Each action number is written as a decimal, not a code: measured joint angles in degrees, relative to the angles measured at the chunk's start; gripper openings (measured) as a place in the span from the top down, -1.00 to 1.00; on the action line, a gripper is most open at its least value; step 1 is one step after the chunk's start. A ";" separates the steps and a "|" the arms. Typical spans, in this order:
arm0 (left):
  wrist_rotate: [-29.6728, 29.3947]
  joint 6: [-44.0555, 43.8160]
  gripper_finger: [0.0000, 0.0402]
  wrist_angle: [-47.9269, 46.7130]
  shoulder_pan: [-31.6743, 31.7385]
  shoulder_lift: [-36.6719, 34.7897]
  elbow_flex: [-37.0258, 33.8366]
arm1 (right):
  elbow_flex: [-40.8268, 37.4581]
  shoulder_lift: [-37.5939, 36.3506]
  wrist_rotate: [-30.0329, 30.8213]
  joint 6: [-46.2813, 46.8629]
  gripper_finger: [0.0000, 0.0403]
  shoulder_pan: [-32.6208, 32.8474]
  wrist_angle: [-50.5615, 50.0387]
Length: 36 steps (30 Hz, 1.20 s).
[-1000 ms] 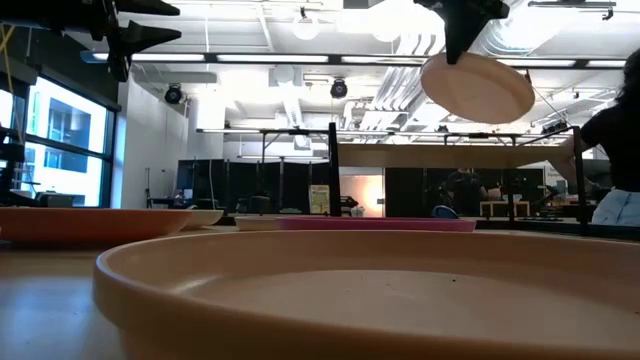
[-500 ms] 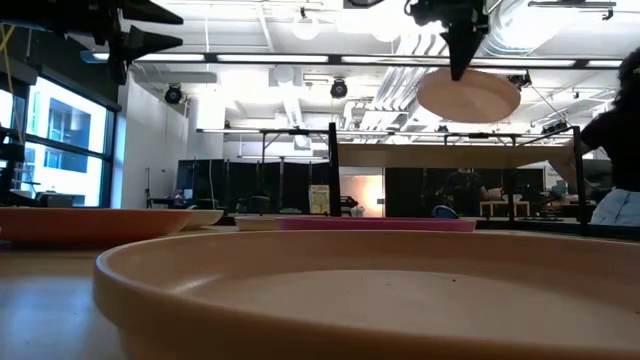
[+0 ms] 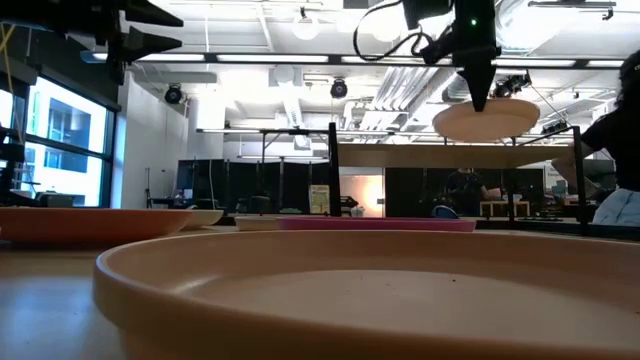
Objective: Place and stack plates onto a shelf
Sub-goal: Put the white plate on the shelf
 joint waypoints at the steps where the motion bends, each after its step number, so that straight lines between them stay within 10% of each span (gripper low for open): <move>1: -0.32 0.03 0.31 0.00 0.00 0.00 0.00 | -0.66 0.01 -0.05 -0.18 1.00 0.01 0.52; 36: -2.35 0.01 0.31 0.00 0.02 0.00 -0.07 | -2.57 0.02 -4.35 -2.76 1.00 -5.94 5.19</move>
